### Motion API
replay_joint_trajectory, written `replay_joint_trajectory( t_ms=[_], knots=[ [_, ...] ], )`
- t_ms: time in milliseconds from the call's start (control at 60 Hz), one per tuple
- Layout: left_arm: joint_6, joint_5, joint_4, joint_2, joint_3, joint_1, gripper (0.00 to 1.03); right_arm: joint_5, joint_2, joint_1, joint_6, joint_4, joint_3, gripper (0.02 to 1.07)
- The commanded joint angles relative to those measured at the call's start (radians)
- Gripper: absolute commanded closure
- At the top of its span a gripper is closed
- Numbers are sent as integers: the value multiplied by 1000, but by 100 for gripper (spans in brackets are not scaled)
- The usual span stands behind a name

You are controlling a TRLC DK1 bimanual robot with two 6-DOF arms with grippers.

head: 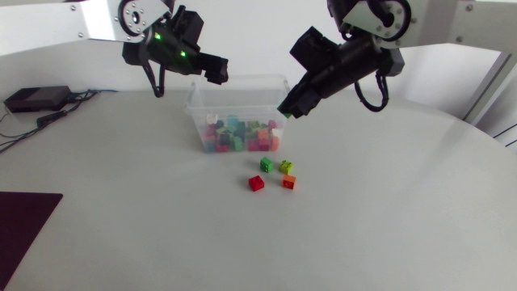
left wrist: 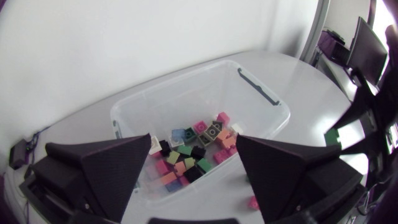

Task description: Place the duplo bricks in the container

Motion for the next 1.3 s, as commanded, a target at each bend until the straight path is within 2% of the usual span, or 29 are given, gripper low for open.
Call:
replay_joint_trajectory(
  t_ms=[0,317,750,1000,1017,1050,1067,1083,1150,1167,1283],
  knots=[
    [64,-5,6,-95,-81,-11,5,-19,62,-13,47,9,71,91],
    [239,-2,-8,-247,-327,-45,6,-31,174,-12,142,123,168,91],
    [339,49,-45,-270,-453,-91,7,-29,307,1,238,252,282,91],
    [373,52,-45,-260,-528,-116,7,6,353,41,255,462,214,87],
    [374,52,-43,-253,-532,-122,7,10,361,44,258,477,216,86],
    [374,52,-43,-240,-539,-128,7,30,379,47,274,491,226,73],
    [374,52,-43,-233,-539,-133,7,38,387,48,278,492,234,63],
    [374,52,-43,-229,-539,-136,7,40,399,50,280,489,248,45],
    [374,50,-42,-187,-532,-156,7,66,412,53,281,486,265,8],
    [374,49,-42,-178,-531,-159,7,67,412,53,281,486,266,5],
    [386,20,-39,-103,-506,-208,7,63,307,21,280,488,191,6]
  ],
)
